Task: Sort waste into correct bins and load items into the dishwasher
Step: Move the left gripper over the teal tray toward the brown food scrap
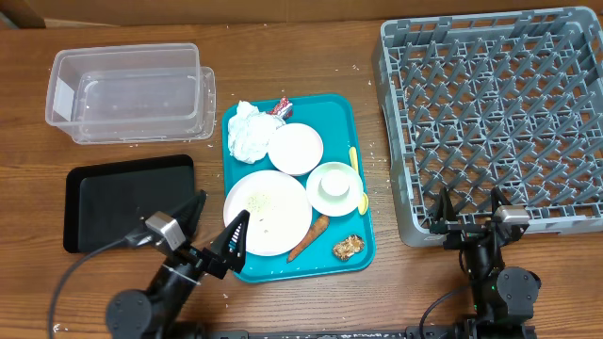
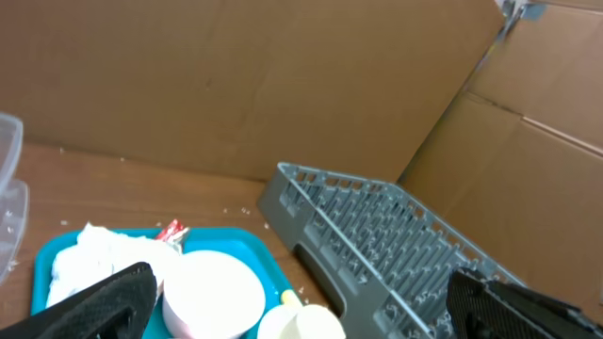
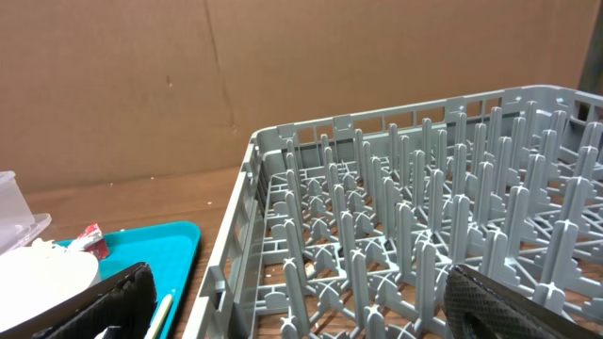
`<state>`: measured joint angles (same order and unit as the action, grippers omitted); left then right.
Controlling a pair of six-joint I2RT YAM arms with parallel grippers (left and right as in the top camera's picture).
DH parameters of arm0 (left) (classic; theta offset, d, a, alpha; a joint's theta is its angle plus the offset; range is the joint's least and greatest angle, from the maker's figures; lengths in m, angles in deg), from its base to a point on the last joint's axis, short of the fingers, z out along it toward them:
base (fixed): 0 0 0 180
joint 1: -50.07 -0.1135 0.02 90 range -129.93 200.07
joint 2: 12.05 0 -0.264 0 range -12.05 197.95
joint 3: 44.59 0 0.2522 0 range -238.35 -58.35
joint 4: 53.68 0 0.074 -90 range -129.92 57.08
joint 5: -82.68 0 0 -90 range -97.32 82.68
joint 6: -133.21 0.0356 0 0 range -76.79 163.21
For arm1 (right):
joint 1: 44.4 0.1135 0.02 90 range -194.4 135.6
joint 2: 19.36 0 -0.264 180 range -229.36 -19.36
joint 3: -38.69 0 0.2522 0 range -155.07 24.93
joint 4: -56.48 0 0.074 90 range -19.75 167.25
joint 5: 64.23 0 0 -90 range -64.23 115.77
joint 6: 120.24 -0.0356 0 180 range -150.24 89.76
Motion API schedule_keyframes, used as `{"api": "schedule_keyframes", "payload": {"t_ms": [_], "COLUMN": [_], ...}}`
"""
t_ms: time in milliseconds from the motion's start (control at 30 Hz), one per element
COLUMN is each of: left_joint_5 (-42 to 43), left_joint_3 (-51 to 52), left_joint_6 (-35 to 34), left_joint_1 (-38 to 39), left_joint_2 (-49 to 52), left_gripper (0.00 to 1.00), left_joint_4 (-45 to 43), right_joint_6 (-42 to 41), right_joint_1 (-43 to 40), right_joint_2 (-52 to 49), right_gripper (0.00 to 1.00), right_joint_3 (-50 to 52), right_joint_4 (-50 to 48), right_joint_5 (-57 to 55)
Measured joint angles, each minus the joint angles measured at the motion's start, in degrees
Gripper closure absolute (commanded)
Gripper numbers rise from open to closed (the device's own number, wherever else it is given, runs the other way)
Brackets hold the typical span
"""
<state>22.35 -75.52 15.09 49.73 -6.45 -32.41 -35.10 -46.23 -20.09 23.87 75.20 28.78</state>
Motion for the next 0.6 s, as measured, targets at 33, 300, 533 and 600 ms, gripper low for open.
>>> {"api": "schedule_keyframes", "payload": {"t_ms": [33,300,533,600], "left_joint_5": [0.22,3.76,3.37,1.38], "left_joint_3": [-3.04,-29.77,-54.95,-59.14], "left_joint_6": [0.96,9.05,16.79,17.84], "left_joint_1": [0.0,0.0,4.28,7.34], "left_joint_2": [1.86,26.43,52.0,56.3], "left_gripper": [0.0,0.0,0.0,0.0], "left_joint_4": [2.45,27.85,56.41,59.78], "right_joint_6": [0.02,0.0,0.0,-0.02], "right_joint_1": [-0.02,0.0,0.0,-0.02], "right_joint_2": [0.0,0.0,0.0,0.0], "right_gripper": [0.0,0.0,0.0,0.0], "right_joint_3": [0.0,0.0,0.0,0.0], "right_joint_4": [0.0,0.02,0.09,0.04], "right_joint_5": [-0.02,0.0,-0.02,0.0]}}
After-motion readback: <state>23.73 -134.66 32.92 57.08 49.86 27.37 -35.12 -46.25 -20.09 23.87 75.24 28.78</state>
